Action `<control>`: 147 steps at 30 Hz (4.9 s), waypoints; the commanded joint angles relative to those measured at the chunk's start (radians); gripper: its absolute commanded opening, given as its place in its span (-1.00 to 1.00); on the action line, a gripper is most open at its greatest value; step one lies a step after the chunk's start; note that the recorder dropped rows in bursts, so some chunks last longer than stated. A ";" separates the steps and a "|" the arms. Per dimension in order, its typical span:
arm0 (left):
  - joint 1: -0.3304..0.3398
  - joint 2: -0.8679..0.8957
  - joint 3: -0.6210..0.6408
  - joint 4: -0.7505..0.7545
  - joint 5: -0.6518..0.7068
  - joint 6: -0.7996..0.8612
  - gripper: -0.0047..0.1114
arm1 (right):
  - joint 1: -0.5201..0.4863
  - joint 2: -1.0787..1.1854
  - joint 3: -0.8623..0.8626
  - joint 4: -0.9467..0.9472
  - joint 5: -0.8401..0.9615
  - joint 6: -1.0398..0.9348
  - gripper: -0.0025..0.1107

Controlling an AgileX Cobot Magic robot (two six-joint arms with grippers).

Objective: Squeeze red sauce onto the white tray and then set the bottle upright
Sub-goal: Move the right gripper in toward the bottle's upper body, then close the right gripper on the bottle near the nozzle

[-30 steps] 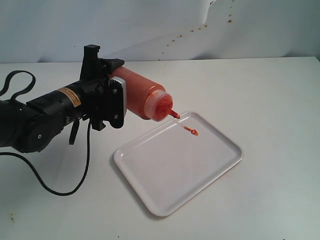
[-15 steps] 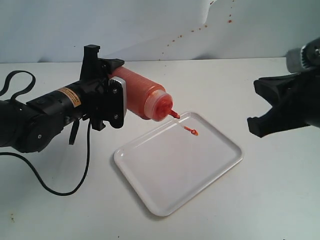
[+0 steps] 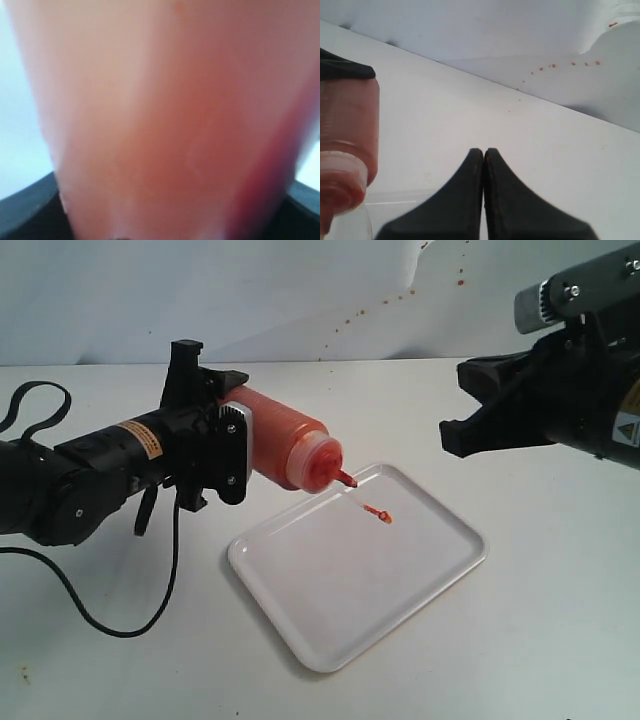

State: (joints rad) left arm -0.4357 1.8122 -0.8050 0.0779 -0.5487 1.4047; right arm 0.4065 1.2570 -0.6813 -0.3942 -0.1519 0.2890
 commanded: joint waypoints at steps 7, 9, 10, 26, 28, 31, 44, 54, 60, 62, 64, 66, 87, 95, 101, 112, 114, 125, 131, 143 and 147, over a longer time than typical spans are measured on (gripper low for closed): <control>-0.005 -0.018 -0.003 -0.012 -0.095 0.065 -0.92 | 0.002 0.168 -0.007 -0.043 -0.181 0.033 -0.96; -0.005 -0.018 -0.003 -0.012 -0.111 0.116 -0.92 | 0.002 0.175 -0.007 -0.040 -0.185 0.033 -0.96; -0.005 -0.018 -0.003 -0.012 -0.127 0.145 -0.92 | 0.002 0.175 -0.007 -0.040 -0.200 0.033 -0.96; -0.005 -0.018 -0.003 -0.061 -0.296 0.383 -0.92 | 0.002 0.178 -0.007 0.007 -0.277 0.027 0.19; -0.005 -0.018 -0.003 -0.078 -0.310 0.387 -0.92 | 0.002 0.178 -0.007 0.039 -0.277 -0.012 0.52; -0.005 -0.018 -0.003 -0.102 -0.310 0.456 -0.92 | 0.002 0.178 -0.007 0.038 -0.295 -0.022 0.83; -0.005 -0.018 -0.056 -0.094 -0.351 0.664 -0.92 | 0.106 0.271 -0.007 -0.126 -0.433 0.035 0.83; -0.005 -0.018 -0.062 -0.064 -0.363 0.670 -0.92 | 0.106 0.277 -0.007 -0.092 -0.467 0.031 0.83; -0.005 -0.018 -0.062 -0.041 -0.363 0.675 -0.92 | 0.106 0.316 -0.007 -0.079 -0.474 0.031 0.83; -0.005 -0.018 -0.062 -0.041 -0.363 0.675 -0.92 | 0.106 0.321 -0.007 -0.009 -0.471 0.031 0.83; -0.005 -0.018 -0.062 -0.036 -0.363 0.688 -0.92 | 0.106 0.321 -0.007 0.065 -0.468 0.031 0.83; -0.005 -0.018 -0.062 -0.036 -0.376 0.688 -0.92 | 0.106 0.321 -0.007 0.097 -0.473 0.031 0.83; -0.005 -0.018 -0.062 -0.002 -0.474 0.688 -0.92 | 0.106 0.321 -0.007 0.034 -0.471 -0.034 0.83; -0.005 -0.018 -0.062 0.011 -0.474 0.688 -0.92 | 0.106 0.321 -0.007 -0.018 -0.471 -0.034 0.83; -0.005 -0.018 -0.062 0.019 -0.474 0.688 -0.92 | 0.106 0.321 -0.007 -0.018 -0.503 -0.034 0.83; -0.005 -0.018 -0.062 0.029 -0.474 0.688 -0.92 | 0.106 0.451 -0.088 -0.123 -0.478 -0.026 0.83; -0.005 -0.018 -0.062 0.029 -0.474 0.688 -0.92 | 0.106 0.460 -0.101 -0.117 -0.478 -0.026 0.83; -0.005 -0.018 -0.062 0.065 -0.464 0.688 -0.92 | 0.104 0.460 -0.142 -0.090 -0.467 -0.024 0.83; -0.005 -0.018 -0.062 0.093 -0.464 0.688 -0.92 | 0.104 0.460 -0.194 -0.175 -0.411 0.086 0.83; -0.005 -0.018 -0.062 0.116 -0.464 0.688 -0.92 | 0.104 0.460 -0.194 -0.208 -0.426 0.190 0.47; -0.005 -0.018 -0.062 0.123 -0.468 0.688 -0.92 | 0.104 0.460 -0.194 -0.250 -0.432 0.232 0.28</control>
State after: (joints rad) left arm -0.4357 1.8122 -0.8537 0.2019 -0.9647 2.1112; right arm 0.5117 1.7173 -0.8696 -0.6206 -0.5755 0.4909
